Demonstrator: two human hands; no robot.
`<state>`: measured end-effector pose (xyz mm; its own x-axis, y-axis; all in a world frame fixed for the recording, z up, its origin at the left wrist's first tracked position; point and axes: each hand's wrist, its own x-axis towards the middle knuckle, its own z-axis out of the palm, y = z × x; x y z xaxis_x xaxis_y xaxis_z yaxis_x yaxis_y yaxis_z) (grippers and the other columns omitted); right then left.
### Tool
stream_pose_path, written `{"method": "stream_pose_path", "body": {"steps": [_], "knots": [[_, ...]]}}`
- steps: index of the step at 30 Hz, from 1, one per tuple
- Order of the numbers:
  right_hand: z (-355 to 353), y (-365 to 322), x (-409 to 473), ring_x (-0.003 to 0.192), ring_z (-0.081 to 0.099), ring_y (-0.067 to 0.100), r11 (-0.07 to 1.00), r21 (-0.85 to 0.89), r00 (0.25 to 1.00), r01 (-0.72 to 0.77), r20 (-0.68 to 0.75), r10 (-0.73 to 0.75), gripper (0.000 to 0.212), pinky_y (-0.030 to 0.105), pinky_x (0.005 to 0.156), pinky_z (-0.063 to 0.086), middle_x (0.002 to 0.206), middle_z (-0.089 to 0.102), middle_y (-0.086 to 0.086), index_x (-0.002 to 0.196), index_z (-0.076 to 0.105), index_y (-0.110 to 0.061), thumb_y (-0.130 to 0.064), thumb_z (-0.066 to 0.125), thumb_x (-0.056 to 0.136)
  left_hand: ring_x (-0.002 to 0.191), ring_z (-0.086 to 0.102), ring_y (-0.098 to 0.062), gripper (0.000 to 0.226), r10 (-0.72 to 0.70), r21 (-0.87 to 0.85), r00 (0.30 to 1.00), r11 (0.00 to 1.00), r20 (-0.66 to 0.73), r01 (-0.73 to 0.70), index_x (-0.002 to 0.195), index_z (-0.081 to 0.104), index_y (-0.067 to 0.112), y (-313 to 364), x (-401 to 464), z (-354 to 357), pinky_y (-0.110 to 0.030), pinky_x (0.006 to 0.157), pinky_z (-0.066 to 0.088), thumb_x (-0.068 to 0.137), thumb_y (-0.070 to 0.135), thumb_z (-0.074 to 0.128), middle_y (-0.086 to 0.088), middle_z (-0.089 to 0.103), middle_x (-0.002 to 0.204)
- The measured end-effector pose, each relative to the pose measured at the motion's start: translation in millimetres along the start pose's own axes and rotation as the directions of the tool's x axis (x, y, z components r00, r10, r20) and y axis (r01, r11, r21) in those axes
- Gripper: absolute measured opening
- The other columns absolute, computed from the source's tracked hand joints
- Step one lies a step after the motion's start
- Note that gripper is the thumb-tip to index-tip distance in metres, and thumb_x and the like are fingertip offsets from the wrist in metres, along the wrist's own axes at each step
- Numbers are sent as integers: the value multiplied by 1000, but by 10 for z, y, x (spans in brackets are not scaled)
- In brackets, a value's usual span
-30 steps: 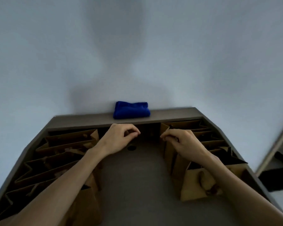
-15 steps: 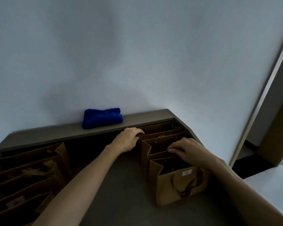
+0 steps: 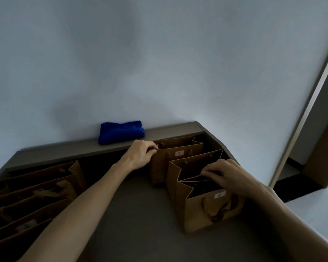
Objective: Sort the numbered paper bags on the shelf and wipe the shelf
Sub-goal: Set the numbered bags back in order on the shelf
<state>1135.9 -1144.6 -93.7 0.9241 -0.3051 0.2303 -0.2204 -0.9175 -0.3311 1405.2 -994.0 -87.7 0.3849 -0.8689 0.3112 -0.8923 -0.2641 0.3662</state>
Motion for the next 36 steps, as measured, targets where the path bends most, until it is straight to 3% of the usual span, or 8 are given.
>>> {"method": "stream_pose_path", "body": {"steps": [3,6,15,22,26,28,32,36], "knots": [[-13,-17,-8,81,58,-4,1000,9,1000,-4,-5,4,22,8,72,42,82,53,-28,110,71,-24,-33,56,96,85,59,-3,24,-41,0,999,999,0,41,119,64,17,-122,-99,-114,-18,79,47,96,20,56,-4,66,119],[8,-31,19,83,60,-3,1000,10,1000,-6,-11,6,23,9,72,44,88,59,-23,111,71,-24,-33,56,96,85,58,-3,24,-68,3,998,998,5,68,118,65,18,-180,-193,-190,-22,83,49,96,21,56,-4,66,119],[-95,-63,263,76,60,-11,999,-31,979,-33,202,39,14,10,64,45,83,61,-21,105,68,-29,-28,57,97,111,60,-9,23,-183,167,982,971,44,173,115,67,23,-538,-719,-661,-35,97,47,94,25,58,4,66,121],[-151,-91,498,89,58,-1,990,-142,952,-22,299,64,18,13,69,40,96,62,-17,108,68,-29,-19,57,97,111,59,-11,23,-307,394,950,868,-57,304,115,67,30,-774,-1151,-949,-43,108,35,95,33,57,9,68,116],[-168,-50,569,89,60,1,975,-216,949,-51,292,114,19,20,79,47,97,65,-13,111,69,-27,-21,57,96,112,58,-10,22,-354,402,935,855,-12,329,115,66,31,-830,-1232,-935,-46,110,35,95,32,57,10,67,118],[-169,-28,569,87,60,1,974,-217,959,-61,259,117,20,22,81,49,97,66,-12,110,71,-26,-20,57,97,114,57,-10,22,-335,361,942,878,-10,316,115,65,31,-826,-1228,-925,-47,108,38,93,32,59,9,65,121],[-221,-40,573,79,57,-1,987,-130,983,-94,143,112,21,14,66,39,94,64,-12,104,71,-26,-17,53,98,117,52,-13,23,-191,280,976,936,-105,214,115,63,30,-661,-1097,-894,-44,104,41,92,32,60,6,61,123],[-391,0,697,85,56,3,987,-70,989,-144,36,147,21,23,77,39,91,65,-13,105,73,-27,-18,56,96,115,50,-11,20,-55,298,992,950,-117,88,112,65,29,-375,-901,-813,-39,102,40,93,32,58,7,60,121]]}}
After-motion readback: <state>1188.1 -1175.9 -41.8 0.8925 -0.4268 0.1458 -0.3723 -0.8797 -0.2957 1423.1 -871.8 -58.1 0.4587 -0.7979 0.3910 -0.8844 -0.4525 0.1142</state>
